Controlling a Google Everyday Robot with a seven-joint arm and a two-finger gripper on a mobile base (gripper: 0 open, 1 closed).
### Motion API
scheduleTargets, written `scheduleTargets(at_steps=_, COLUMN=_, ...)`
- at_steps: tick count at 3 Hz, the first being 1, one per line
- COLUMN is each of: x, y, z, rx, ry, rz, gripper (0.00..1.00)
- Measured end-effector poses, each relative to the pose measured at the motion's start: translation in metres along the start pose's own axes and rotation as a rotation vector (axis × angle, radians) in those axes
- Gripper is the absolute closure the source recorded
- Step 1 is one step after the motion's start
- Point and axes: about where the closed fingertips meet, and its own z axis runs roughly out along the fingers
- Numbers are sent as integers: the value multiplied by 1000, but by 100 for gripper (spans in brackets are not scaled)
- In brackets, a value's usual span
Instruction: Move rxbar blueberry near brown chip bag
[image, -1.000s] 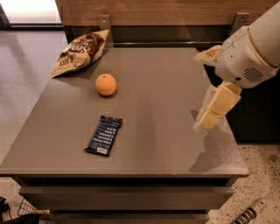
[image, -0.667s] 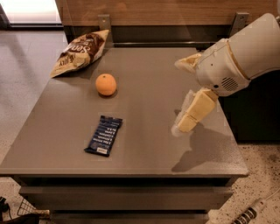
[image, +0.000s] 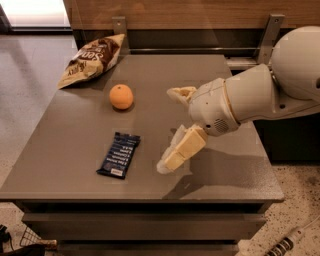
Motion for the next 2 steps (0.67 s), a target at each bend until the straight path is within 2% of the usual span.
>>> scheduleTargets(at_steps=1, x=-11, y=14, z=32, rx=12, ry=-99, rz=-16, gripper=0)
scheduleTargets(at_steps=2, x=-10, y=14, z=35, rx=13, ry=-102, rz=-10, gripper=0)
